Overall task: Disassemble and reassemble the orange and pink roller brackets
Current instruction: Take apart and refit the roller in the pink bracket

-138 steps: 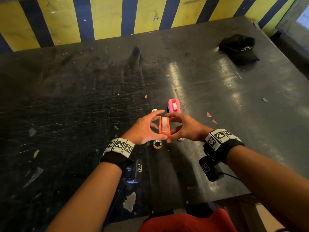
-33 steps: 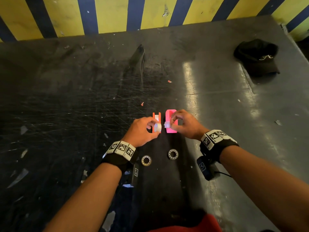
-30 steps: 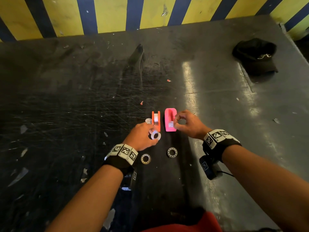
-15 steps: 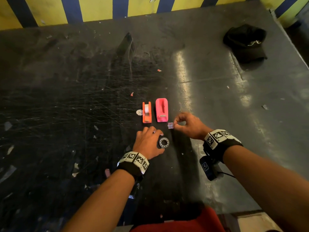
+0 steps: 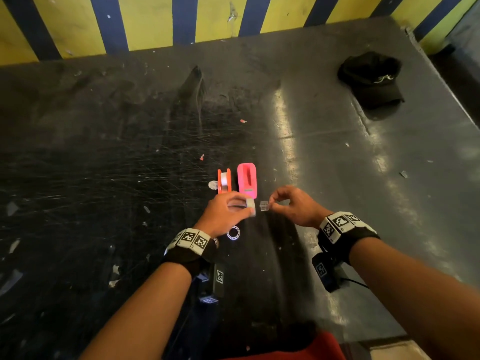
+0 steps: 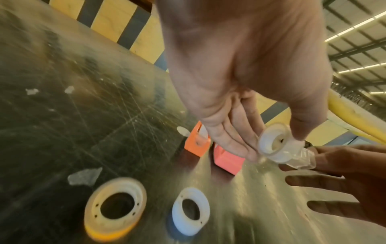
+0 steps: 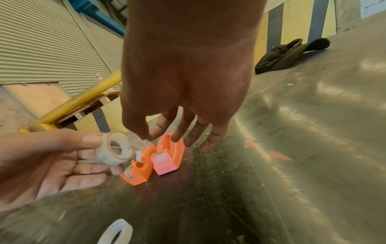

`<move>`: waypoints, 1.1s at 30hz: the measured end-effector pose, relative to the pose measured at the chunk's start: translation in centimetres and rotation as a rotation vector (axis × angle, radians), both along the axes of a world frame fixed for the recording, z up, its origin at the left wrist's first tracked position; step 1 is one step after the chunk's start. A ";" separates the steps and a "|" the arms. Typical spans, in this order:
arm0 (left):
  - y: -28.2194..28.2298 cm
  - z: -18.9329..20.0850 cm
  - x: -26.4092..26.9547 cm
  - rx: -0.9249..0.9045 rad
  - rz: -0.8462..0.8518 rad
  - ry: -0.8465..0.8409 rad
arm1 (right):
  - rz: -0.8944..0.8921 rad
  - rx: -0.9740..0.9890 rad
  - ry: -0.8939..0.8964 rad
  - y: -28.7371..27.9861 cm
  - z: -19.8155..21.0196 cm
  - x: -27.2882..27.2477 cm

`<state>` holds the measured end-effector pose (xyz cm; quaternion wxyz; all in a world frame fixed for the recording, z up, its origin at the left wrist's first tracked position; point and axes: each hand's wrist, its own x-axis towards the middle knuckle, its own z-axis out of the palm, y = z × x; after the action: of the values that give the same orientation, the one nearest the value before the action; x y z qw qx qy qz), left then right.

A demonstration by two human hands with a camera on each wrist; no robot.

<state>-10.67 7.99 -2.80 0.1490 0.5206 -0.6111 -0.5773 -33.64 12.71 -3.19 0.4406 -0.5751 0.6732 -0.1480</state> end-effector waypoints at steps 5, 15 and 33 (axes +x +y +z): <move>-0.8 0.6 0.9 0.011 -0.040 0.049 | 0.048 -0.041 -0.067 -1.2 1.6 1.9; -0.9 1.1 1.6 0.010 -0.072 0.043 | 0.170 -0.015 -0.030 -2.2 2.0 3.3; -4.5 1.9 2.3 -0.064 -0.066 -0.007 | 0.101 0.129 0.140 -5.0 -0.1 2.3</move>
<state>-8.32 3.51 -0.90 0.1443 0.4969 -0.6469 -0.5602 -31.37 7.67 -3.34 0.4356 -0.5875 0.6807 -0.0414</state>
